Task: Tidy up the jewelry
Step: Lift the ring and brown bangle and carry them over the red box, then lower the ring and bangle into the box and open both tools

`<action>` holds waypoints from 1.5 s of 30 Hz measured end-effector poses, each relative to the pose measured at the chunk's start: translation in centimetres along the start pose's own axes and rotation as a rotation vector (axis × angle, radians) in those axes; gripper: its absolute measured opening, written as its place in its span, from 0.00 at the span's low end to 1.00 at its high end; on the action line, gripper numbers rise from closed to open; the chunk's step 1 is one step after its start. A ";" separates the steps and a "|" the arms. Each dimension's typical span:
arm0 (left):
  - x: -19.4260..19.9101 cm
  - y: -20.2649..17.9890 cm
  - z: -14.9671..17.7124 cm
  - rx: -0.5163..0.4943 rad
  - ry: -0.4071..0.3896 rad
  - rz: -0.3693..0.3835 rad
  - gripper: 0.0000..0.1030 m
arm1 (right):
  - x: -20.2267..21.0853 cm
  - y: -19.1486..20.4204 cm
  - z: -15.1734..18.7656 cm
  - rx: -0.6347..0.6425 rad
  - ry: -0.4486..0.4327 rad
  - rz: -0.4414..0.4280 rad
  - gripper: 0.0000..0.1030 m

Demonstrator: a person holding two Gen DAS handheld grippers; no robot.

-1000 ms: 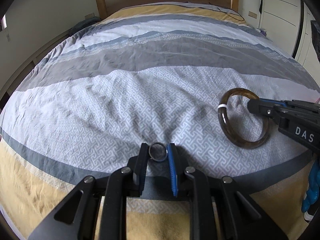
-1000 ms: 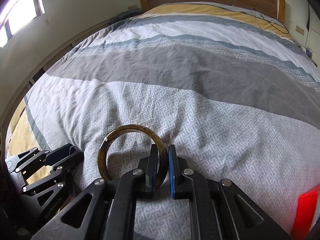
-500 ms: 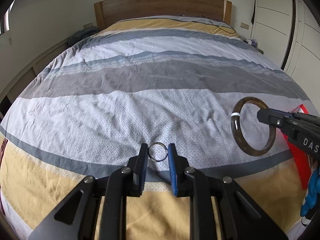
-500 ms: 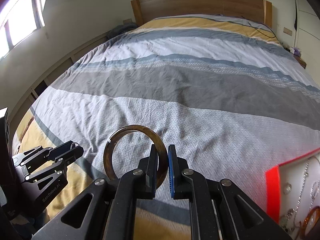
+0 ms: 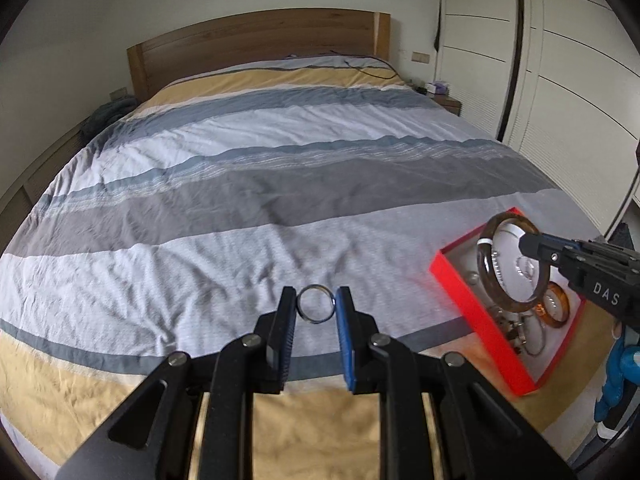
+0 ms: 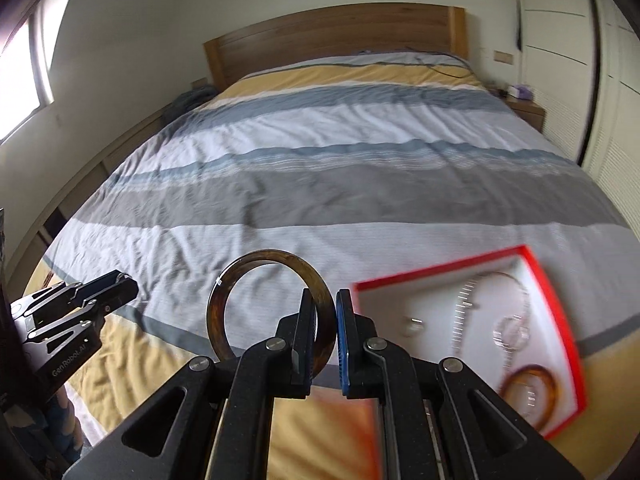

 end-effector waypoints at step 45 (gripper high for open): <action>-8.0 -14.9 -2.2 -0.191 0.077 0.154 0.28 | -1.8 -15.4 1.9 -0.149 0.071 0.233 0.36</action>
Point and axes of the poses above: each gripper's, at about its wrist camera, not at the fingertips, and x roughly against the way its jaws point, y to its left, z to its underside, the point moved 1 cm from there along -x, roughly the way its jaws point, and after that the axes turned 3 degrees about -x, right-handed, at the moved point
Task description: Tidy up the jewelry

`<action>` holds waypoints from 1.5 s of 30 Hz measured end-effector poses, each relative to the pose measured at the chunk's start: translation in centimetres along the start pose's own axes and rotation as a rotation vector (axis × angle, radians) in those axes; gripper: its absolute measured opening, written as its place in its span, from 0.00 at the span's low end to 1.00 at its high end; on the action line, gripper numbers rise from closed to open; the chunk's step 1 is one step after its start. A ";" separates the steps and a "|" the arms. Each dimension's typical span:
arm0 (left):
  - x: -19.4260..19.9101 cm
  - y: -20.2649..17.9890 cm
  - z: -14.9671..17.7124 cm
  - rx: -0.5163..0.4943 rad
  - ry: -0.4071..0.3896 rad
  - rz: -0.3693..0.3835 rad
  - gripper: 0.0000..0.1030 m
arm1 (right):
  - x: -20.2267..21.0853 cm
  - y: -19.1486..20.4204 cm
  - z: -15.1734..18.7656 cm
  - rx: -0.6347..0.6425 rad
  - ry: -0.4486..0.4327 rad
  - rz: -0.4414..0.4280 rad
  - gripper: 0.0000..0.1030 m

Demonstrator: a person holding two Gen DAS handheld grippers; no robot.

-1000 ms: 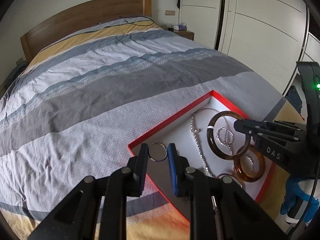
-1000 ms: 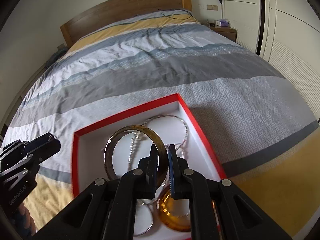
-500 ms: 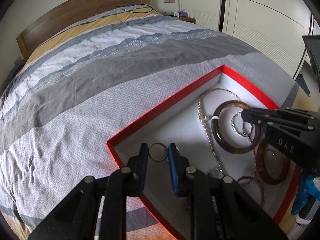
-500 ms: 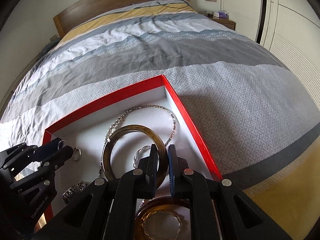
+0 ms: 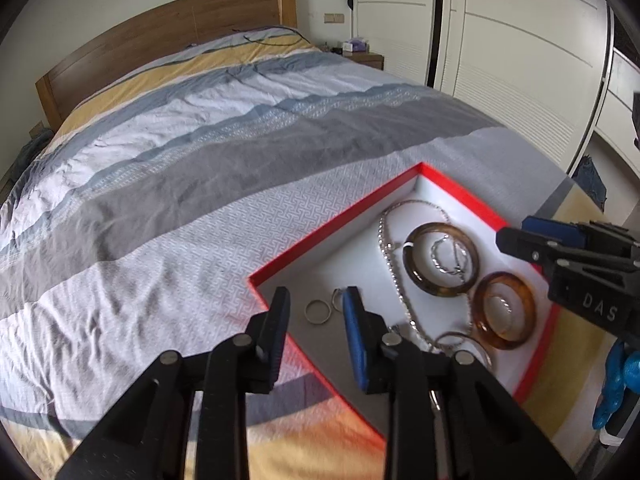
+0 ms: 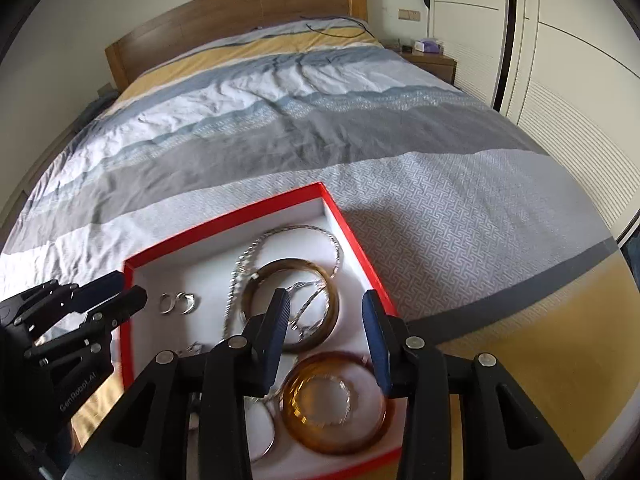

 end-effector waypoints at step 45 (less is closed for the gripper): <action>35.1 5.1 18.7 0.192 -0.259 -0.340 0.51 | 28.9 15.1 17.4 0.173 -0.239 -0.131 0.88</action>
Point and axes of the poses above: each gripper's, at about its wrist camera, not at the fingertips, and x roughly against the way its jaws point, y to its left, z to its underside, the point moved 1 cm from there along -x, roughly the way its jaws point, and after that the axes turned 3 degrees about -x, right-handed, at the moved point
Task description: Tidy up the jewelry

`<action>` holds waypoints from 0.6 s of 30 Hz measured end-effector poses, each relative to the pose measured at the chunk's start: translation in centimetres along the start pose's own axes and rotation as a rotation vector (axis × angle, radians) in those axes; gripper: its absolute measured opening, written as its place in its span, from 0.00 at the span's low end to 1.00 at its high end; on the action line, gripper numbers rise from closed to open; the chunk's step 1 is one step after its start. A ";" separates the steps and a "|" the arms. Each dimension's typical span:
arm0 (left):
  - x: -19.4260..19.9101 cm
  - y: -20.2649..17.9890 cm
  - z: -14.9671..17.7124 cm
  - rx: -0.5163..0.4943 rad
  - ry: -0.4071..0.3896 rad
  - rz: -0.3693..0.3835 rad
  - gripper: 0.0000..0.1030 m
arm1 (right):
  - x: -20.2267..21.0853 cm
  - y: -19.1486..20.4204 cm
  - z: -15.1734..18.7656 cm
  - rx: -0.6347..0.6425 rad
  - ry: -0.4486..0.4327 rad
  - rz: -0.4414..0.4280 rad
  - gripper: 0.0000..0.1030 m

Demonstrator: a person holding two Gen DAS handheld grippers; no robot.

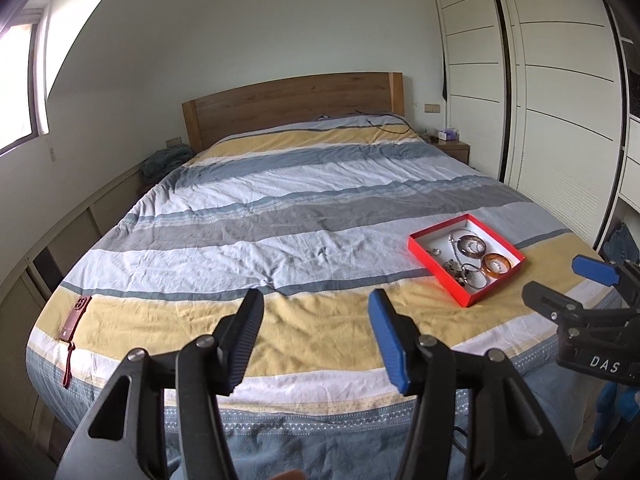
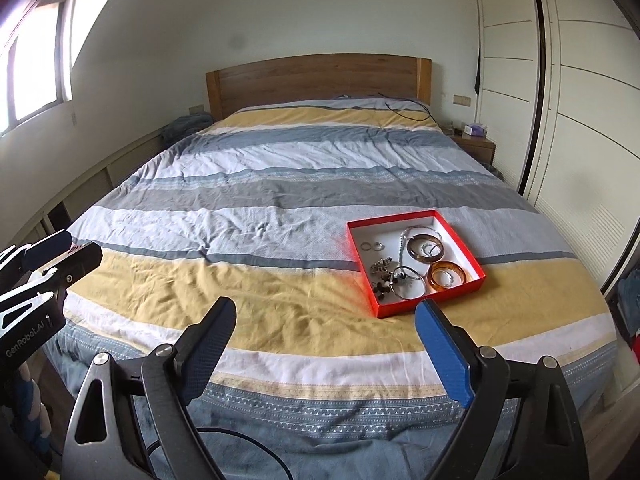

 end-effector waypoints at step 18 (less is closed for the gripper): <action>-2.7 2.1 3.8 0.061 0.110 -0.033 0.52 | -0.1 -0.2 1.4 -0.003 -0.001 0.035 1.00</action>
Point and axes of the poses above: each gripper's, at about its wrist camera, not at the fingertips, and x roughly against the way its jaws point, y to its left, z to its underside, the point moved 1 cm from there along -x, roughly the way its jaws point, and after that the axes turned 3 degrees about -x, right-handed, at the moved point
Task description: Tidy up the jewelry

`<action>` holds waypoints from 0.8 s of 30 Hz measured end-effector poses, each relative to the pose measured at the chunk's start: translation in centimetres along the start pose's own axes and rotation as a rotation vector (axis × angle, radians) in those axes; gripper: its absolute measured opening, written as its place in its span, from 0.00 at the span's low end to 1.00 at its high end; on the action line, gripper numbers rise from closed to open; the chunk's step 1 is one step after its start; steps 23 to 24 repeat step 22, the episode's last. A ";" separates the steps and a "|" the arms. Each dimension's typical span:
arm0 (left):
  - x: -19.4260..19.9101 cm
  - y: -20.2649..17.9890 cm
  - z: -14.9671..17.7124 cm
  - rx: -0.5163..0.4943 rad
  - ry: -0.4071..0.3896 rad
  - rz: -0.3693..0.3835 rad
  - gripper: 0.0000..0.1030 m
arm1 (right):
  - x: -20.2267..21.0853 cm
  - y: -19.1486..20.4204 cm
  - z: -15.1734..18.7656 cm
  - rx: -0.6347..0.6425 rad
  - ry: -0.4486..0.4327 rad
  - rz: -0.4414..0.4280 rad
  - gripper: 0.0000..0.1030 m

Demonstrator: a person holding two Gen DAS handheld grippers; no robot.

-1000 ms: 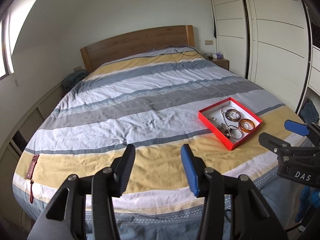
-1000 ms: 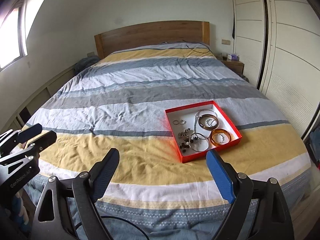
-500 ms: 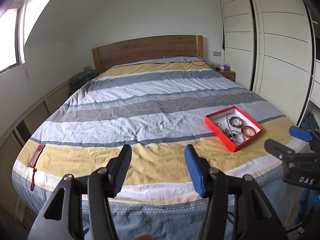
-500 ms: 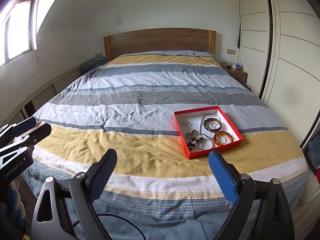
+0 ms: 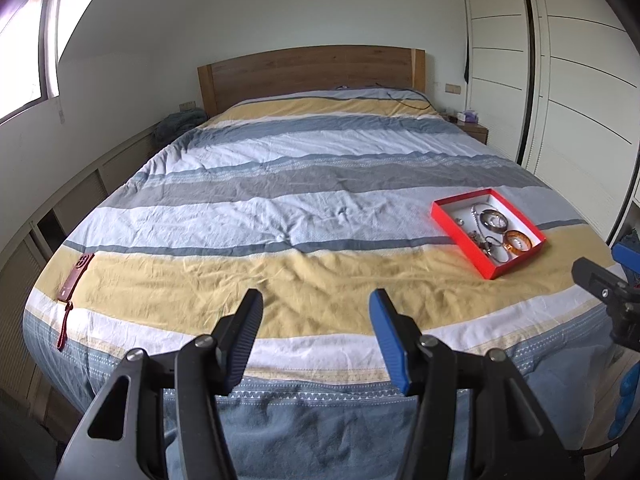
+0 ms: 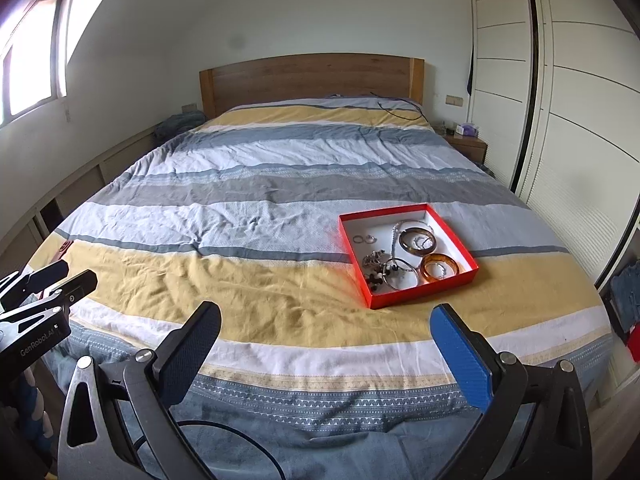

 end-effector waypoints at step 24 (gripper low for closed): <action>-2.7 0.3 1.5 0.009 0.076 -0.024 0.53 | -3.0 -0.8 1.2 -0.031 0.057 0.015 1.00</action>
Point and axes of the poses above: each gripper's, at about its wrist camera, not at the fingertips, and x roughly against the way its jaws point, y to its left, z to its underside, the point moved 1 cm from there along -x, roughly the way its jaws point, and after that the axes turned 3 degrees about -x, right-handed, at the moved point
